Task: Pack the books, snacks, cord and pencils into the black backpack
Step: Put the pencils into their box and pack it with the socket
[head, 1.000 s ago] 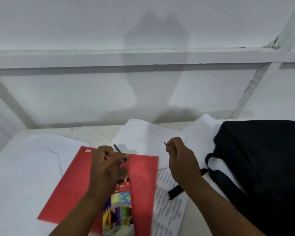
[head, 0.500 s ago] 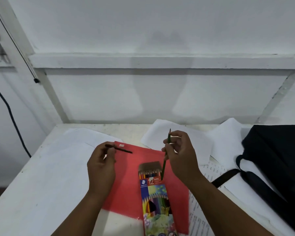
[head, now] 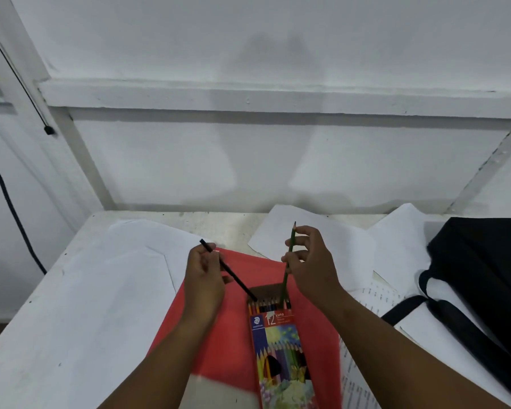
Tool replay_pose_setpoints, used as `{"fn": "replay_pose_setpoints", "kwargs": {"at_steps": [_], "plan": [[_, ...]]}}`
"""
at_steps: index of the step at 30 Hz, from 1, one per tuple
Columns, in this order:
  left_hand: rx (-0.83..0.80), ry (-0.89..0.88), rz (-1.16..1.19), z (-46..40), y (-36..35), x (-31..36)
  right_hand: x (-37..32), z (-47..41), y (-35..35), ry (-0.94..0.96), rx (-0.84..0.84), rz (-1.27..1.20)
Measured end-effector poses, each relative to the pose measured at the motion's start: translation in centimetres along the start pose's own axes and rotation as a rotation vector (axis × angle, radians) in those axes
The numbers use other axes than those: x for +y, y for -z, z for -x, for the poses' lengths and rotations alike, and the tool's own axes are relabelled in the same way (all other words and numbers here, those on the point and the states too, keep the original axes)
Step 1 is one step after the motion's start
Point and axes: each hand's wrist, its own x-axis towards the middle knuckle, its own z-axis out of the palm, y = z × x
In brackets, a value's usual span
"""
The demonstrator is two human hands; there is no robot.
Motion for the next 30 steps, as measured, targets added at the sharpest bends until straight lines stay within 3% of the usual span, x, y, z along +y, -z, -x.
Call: {"fn": "replay_pose_setpoints", "kwargs": {"at_steps": [3, 7, 13, 17, 21, 24, 30], "plan": [[-0.058, 0.07, -0.041, -0.8, -1.0, -0.7, 1.4, -0.6, -0.2, 0.016, -0.109, 0.191], [-0.078, 0.102, -0.046, -1.4, -1.6, -1.3, 3.3, -0.8, 0.0, -0.006, -0.161, 0.267], [-0.001, 0.043, 0.141, -2.2, -1.2, -0.9, 5.9, 0.5, 0.3, 0.014, -0.275, 0.395], [0.006, 0.024, 0.188, -2.3, -0.7, -1.1, 7.2, 1.6, 0.6, 0.092, -0.254, 0.396], [-0.124, 0.043, -0.033, -0.7, -0.2, -3.3, 7.8, 1.8, 0.6, 0.202, -0.257, 0.428], [-0.19, -0.083, -0.264, 0.3, 0.4, -5.2, 8.2, 1.8, 0.6, 0.293, -0.255, 0.473], [-0.35, -0.496, -0.583, 1.2, 0.0, -6.2, 8.3, 1.9, 0.9, 0.318, -0.255, 0.448]]}}
